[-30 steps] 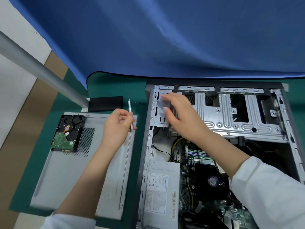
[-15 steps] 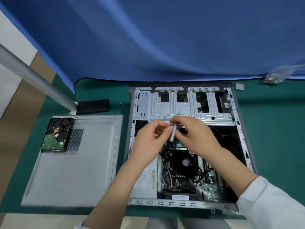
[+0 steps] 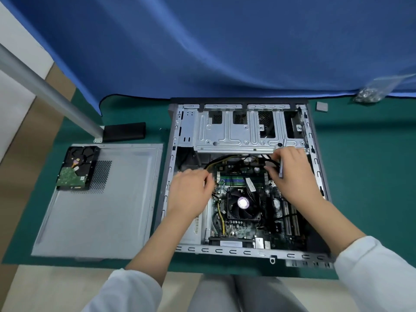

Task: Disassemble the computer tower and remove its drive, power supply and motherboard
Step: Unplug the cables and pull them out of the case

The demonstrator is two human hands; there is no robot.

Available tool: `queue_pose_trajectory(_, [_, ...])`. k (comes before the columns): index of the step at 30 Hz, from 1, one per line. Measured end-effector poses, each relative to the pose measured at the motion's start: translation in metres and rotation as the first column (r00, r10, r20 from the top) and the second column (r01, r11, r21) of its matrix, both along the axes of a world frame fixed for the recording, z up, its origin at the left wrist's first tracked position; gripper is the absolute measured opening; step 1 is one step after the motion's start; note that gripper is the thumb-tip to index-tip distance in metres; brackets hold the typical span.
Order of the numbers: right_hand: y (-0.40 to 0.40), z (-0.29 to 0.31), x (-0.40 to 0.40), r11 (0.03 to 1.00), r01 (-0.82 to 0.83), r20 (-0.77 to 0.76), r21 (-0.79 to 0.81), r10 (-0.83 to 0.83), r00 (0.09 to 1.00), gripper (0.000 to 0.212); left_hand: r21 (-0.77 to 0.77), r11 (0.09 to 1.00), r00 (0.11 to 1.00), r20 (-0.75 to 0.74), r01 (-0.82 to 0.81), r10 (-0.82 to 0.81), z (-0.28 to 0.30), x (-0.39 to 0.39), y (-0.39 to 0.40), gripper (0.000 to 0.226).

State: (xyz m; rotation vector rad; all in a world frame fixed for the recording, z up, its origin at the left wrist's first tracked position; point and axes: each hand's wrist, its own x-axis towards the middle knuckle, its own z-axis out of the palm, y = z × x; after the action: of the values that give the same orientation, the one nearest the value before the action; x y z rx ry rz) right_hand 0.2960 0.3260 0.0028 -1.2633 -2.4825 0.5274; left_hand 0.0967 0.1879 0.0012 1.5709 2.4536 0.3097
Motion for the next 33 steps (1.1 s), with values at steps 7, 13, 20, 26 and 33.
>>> queue_pose_trajectory(7, [-0.012,-0.013,0.014,0.995,0.006,0.039,-0.105,-0.002,0.999,0.042,0.046,0.999,1.000,0.002,-0.017,0.017,-0.004,0.001,0.001,0.037])
queue_pose_trajectory(13, [-0.010,-0.013,0.017,0.990,0.019,-0.077,-0.137,-0.030,0.997,0.052,0.059,0.998,0.999,-0.018,-0.027,0.028,-0.005,0.002,0.001,0.036])
queue_pose_trajectory(20, [-0.010,-0.017,0.018,0.996,-0.050,0.080,-0.067,0.056,0.995,0.044,-0.108,0.992,0.994,-0.082,0.068,-0.077,0.003,0.005,0.009,0.029])
queue_pose_trajectory(26, [-0.011,-0.012,0.025,0.986,-0.102,-0.214,-0.131,0.072,0.974,0.052,-0.174,0.978,0.991,-0.051,0.111,-0.121,-0.004,0.052,0.037,0.048])
queue_pose_trajectory(33, [-0.007,0.001,0.030,0.952,-0.184,-0.156,-0.245,0.149,0.977,0.052,-0.275,0.961,0.931,0.343,-0.025,0.122,-0.028,0.080,0.061,0.025])
